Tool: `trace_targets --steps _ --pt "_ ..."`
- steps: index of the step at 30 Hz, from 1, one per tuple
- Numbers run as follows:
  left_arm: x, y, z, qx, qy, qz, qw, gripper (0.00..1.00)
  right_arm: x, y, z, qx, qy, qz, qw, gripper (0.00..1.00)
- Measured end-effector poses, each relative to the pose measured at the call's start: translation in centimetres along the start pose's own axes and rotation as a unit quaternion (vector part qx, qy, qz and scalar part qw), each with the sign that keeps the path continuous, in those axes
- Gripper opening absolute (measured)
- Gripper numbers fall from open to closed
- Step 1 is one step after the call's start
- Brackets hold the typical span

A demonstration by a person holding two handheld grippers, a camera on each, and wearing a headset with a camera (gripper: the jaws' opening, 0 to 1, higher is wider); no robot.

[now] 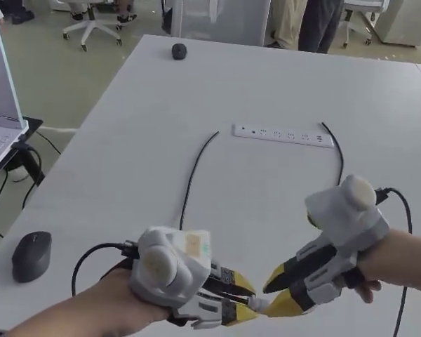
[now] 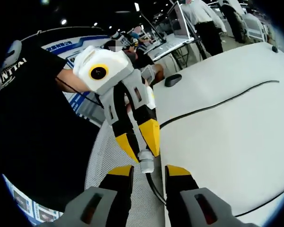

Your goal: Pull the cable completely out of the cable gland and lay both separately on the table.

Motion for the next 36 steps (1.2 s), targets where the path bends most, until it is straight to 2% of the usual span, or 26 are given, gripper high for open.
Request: trace_targets --steps 2,3,6,8,9,11,17,22,25,28,30,34,36 --pt "0.0 0.1 -0.1 0.006 0.0 0.002 1.0 0.15 0.1 0.5 -0.2 0.005 0.002 -0.007 1.0 0.22" --pt "-0.1 0.1 -0.1 0.009 0.001 0.002 1.0 0.15 0.2 0.3 -0.3 0.018 0.007 -0.031 0.9993 0.23" --pt "0.0 0.4 -0.1 0.023 -0.003 0.006 0.9997 0.15 0.3 0.0 -0.3 0.03 0.005 -0.061 0.9977 0.24" --pt "0.0 0.5 -0.2 0.028 -0.004 0.007 0.9996 0.15 0.3 0.1 -0.3 0.026 -0.001 -0.068 0.9974 0.23" --pt "0.0 0.6 -0.2 0.033 -0.004 0.012 0.9994 0.15 0.3 -0.2 -0.1 0.034 -0.01 -0.084 0.9958 0.23" --pt "0.0 0.7 -0.3 0.035 -0.002 0.015 0.9993 0.15 0.3 -0.3 0.0 0.034 -0.018 -0.097 0.9945 0.22" --pt "-0.1 0.8 -0.5 0.041 -0.002 0.019 0.999 0.15 0.3 -0.2 0.0 0.042 -0.026 -0.112 0.9925 0.15" --pt "-0.1 0.7 -0.6 0.042 -0.003 0.018 0.999 0.15 0.6 -0.8 0.0 0.047 -0.028 -0.129 0.9901 0.12" --pt "0.0 0.8 -0.6 0.039 -0.002 0.021 0.999 0.15 0.9 -0.8 0.3 0.044 -0.041 -0.125 0.9904 0.09" --pt "0.0 0.6 -0.4 0.036 -0.007 0.021 0.9991 0.15 0.9 -0.6 0.4 0.046 -0.04 -0.122 0.9907 0.09" --pt "0.1 0.5 -0.3 0.033 -0.007 0.022 0.9992 0.15 0.9 -0.7 0.4 0.034 -0.042 -0.115 0.9919 0.08" --pt "0.1 0.3 -0.1 0.025 -0.011 0.016 0.9995 0.15 1.1 -0.6 0.3 0.005 -0.05 -0.082 0.9954 0.06" --pt "0.1 0.2 0.0 0.007 -0.009 0.017 0.9998 0.15 1.1 -0.5 0.2 -0.018 -0.057 -0.057 0.9965 0.06"
Point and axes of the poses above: the centre of the closed fingertips' face, and the gripper's own axes: x roughly forward along the fingers, y roughly to its right, z roughly out of its underside, the point moved 3 cm from there along -x, roughly backward along the fingers, and after that the axes turned 9 degrees about -y, right-handed, at the moved point
